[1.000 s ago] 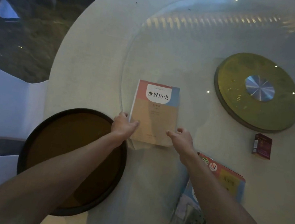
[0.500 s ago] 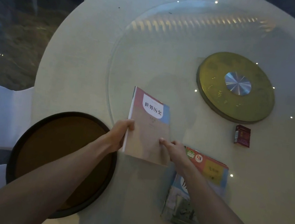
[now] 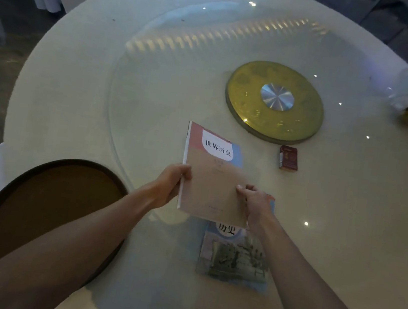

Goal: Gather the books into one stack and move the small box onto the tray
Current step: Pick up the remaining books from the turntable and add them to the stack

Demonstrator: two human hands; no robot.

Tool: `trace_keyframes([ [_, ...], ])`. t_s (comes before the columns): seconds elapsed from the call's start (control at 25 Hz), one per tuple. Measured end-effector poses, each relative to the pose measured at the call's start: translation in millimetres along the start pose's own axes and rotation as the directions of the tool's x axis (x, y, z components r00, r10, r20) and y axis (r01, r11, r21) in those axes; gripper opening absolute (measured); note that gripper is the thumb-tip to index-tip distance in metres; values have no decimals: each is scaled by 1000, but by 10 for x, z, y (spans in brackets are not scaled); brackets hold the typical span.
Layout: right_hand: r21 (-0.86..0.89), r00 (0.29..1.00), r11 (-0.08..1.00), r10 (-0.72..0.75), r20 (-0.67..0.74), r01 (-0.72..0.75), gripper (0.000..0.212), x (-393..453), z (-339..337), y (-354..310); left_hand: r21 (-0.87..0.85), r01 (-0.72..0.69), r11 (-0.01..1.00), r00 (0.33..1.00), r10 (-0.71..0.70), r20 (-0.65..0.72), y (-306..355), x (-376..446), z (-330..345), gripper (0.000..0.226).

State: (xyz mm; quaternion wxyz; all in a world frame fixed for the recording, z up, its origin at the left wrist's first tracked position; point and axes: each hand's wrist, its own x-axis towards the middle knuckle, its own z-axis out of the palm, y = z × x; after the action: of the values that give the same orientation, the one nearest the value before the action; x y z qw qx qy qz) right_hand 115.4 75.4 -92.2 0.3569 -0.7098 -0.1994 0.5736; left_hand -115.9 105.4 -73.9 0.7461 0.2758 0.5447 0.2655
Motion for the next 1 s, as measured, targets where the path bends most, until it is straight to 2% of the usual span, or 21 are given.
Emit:
trace_keyframes([
  [0.12, 6, 998, 999, -37, -60, 37, 6, -38, -417, 140, 203, -14, 979, 999, 6, 36, -182, 8, 283, 42],
  [0.24, -24, 996, 1000, -8, -88, 6, 6, -129, -779, 350, 386, 5, 923, 996, -40, 83, -449, 8, 468, 27],
  [0.4, -118, 991, 993, 8, -130, -23, 4, -237, -1090, 649, 513, 67, 855, 988, -127, 82, -784, -36, 645, 35],
  [0.6, -244, 988, 969, 1, -152, -39, 11, -226, -1200, 954, 578, 155, 801, 984, -180, -15, -1059, -60, 759, 33],
  [0.68, -305, 983, 951, -10, -186, -48, 19, -203, -1197, 1032, 632, 146, 761, 987, -154, -42, -1132, -86, 803, 24],
  [0.76, -392, 980, 918, -21, -199, -60, 21, -211, -1197, 1090, 700, 99, 707, 995, -60, -80, -1164, -127, 854, 11],
  [0.84, -483, 981, 873, -37, -189, -60, 19, -243, -1202, 1112, 763, 63, 643, 991, 51, -124, -1166, -173, 893, 15],
  [0.92, -576, 981, 817, -79, -175, -37, 18, -279, -1198, 1113, 759, 87, 645, 983, 67, -171, -1169, -195, 885, 14],
  [1.0, -687, 979, 726, -140, -150, -1, 18, -304, -1194, 1113, 784, 126, 608, 977, 59, -203, -1178, -203, 863, 25],
])
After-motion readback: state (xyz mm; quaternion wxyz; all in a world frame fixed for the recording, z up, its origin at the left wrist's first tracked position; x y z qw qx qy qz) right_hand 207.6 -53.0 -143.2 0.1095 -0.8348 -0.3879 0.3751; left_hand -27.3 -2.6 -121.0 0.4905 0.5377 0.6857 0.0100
